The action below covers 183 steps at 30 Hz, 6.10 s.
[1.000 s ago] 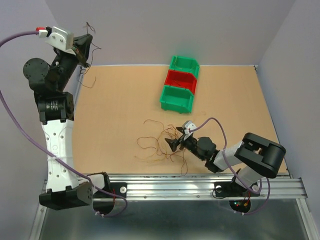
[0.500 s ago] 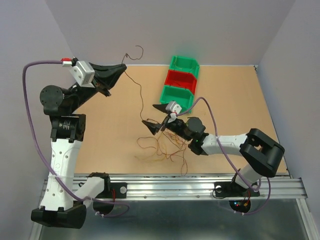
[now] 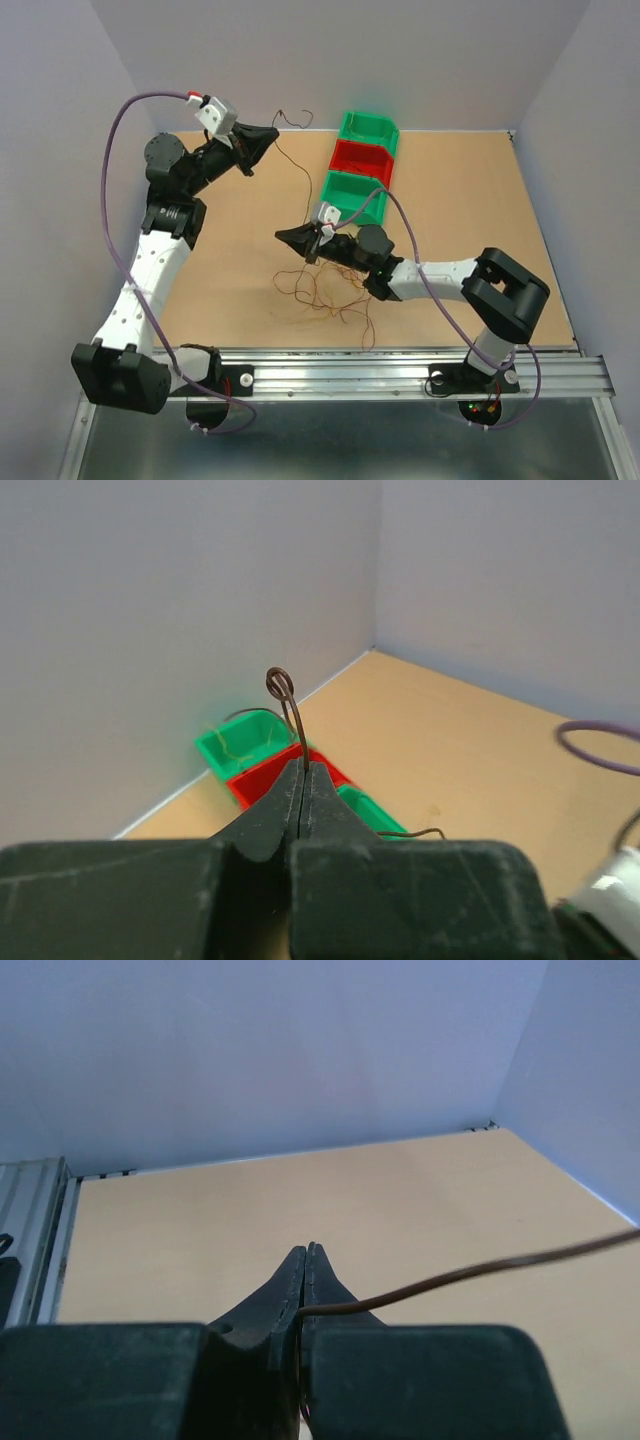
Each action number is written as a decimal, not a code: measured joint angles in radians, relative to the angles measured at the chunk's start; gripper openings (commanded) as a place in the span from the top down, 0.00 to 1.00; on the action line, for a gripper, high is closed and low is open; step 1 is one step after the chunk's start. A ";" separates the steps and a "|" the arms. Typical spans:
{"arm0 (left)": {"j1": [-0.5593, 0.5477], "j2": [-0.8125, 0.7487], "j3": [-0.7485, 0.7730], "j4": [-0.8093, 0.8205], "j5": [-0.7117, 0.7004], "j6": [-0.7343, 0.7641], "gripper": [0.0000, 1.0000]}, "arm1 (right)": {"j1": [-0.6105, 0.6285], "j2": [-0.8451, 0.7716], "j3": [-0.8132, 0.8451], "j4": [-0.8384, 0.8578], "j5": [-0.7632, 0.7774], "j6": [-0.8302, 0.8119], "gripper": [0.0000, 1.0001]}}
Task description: Untangle the cables
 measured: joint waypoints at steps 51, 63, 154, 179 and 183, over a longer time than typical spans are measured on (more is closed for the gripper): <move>-0.109 0.253 -0.093 -0.032 0.007 0.154 1.00 | -0.361 0.247 0.591 -0.904 -0.093 0.086 1.00; -0.109 0.291 -0.056 -0.099 0.223 0.180 1.00 | -0.389 -0.082 0.220 -0.582 -0.301 0.104 0.99; -0.127 0.386 0.076 -0.359 0.341 0.314 0.46 | -0.355 -0.076 -0.023 -0.029 -0.131 -0.060 1.00; -0.013 0.249 -0.146 0.043 0.208 0.153 0.37 | -0.540 0.274 0.915 -0.452 0.078 0.279 0.99; -0.013 0.264 -0.146 0.045 0.204 0.155 0.37 | -0.592 0.386 0.967 -0.458 0.099 0.336 0.99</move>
